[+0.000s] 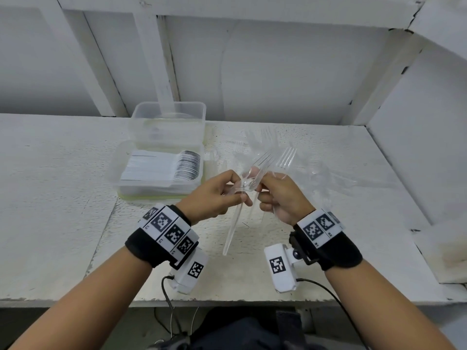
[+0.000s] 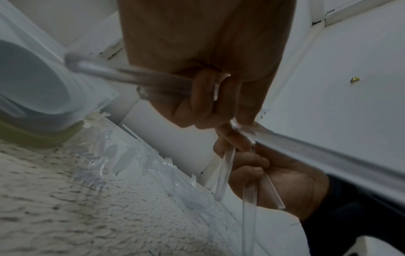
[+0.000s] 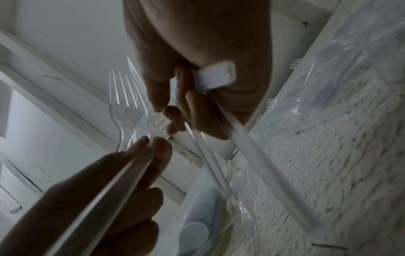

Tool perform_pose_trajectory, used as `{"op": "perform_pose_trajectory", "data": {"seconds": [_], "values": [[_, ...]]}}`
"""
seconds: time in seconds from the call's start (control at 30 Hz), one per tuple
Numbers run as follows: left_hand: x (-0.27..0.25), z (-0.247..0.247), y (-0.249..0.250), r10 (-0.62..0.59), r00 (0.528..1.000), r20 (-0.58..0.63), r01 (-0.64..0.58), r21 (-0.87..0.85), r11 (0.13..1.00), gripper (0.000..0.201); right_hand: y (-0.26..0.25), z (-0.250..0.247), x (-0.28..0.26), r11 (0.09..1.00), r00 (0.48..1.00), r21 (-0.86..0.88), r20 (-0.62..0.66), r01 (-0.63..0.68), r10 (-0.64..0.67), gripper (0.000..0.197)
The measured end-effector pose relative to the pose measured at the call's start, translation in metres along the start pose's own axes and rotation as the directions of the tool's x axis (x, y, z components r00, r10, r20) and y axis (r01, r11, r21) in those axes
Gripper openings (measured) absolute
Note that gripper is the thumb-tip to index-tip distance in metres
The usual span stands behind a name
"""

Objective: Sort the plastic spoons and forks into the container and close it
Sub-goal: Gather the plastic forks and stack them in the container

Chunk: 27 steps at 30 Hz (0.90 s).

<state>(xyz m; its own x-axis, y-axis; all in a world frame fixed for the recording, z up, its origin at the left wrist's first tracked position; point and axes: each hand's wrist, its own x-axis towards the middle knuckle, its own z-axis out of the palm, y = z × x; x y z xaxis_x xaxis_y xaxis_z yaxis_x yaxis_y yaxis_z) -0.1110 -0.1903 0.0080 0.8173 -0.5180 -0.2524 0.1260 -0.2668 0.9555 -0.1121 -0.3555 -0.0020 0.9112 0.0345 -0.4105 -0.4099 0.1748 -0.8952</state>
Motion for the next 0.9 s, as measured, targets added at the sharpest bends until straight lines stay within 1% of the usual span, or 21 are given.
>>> {"op": "perform_pose_trajectory", "data": {"seconds": [0.1,0.2,0.27,0.33,0.4,0.5,0.57,0.63,0.7,0.8,0.9], "values": [[0.0,0.001,0.0,0.004,1.0,0.015,-0.004,0.01,1.0,0.018,0.001,-0.001,-0.001,1.0,1.0,0.002,-0.005,0.003,-0.003,0.017],[0.001,0.003,0.0,-0.01,1.0,-0.007,0.01,0.024,1.0,0.017,-0.001,-0.002,-0.002,1.0,0.999,-0.022,-0.029,0.013,-0.014,0.012],[0.002,0.003,-0.001,-0.021,0.998,-0.065,0.022,0.025,0.999,0.014,-0.002,-0.005,-0.002,1.0,0.998,0.003,-0.053,0.025,-0.025,0.017],[0.003,0.003,-0.002,-0.042,0.986,-0.161,0.046,0.021,0.999,0.014,-0.003,-0.008,-0.003,0.998,0.997,0.043,-0.067,0.041,-0.038,0.02],[0.004,0.003,-0.002,-0.07,0.971,-0.227,0.072,0.0,0.997,0.021,-0.003,-0.01,-0.005,0.995,0.996,0.077,-0.073,0.057,-0.051,0.019],[0.005,0.004,-0.002,-0.103,0.962,-0.254,0.09,-0.063,0.994,0.035,-0.003,-0.012,-0.006,0.99,0.994,0.12,-0.093,0.07,-0.059,0.019],[0.005,0.005,-0.004,-0.111,0.958,-0.263,0.084,-0.112,0.99,0.037,-0.003,-0.013,-0.007,0.99,0.992,0.118,-0.106,0.078,-0.065,0.018],[0.005,0.006,-0.007,-0.096,0.955,-0.279,0.065,-0.118,0.991,0.03,-0.003,-0.014,-0.008,0.992,0.99,0.088,-0.114,0.094,-0.084,0.016],[0.006,0.007,-0.008,-0.062,0.956,-0.287,0.041,-0.08,0.996,0.025,-0.003,-0.013,-0.009,0.992,0.987,0.054,-0.117,0.115,-0.108,0.015],[0.007,0.01,-0.011,-0.028,0.954,-0.298,0.014,-0.049,0.999,0.025,-0.003,-0.009,-0.01,0.988,0.982,0.018,-0.116,0.152,-0.149,0.014],[0.008,0.013,-0.014,-0.012,0.938,-0.347,0.001,-0.032,0.999,0.024,-0.002,-0.005,-0.012,0.983,0.974,-0.018,-0.131,0.184,-0.184,0.015]]}}
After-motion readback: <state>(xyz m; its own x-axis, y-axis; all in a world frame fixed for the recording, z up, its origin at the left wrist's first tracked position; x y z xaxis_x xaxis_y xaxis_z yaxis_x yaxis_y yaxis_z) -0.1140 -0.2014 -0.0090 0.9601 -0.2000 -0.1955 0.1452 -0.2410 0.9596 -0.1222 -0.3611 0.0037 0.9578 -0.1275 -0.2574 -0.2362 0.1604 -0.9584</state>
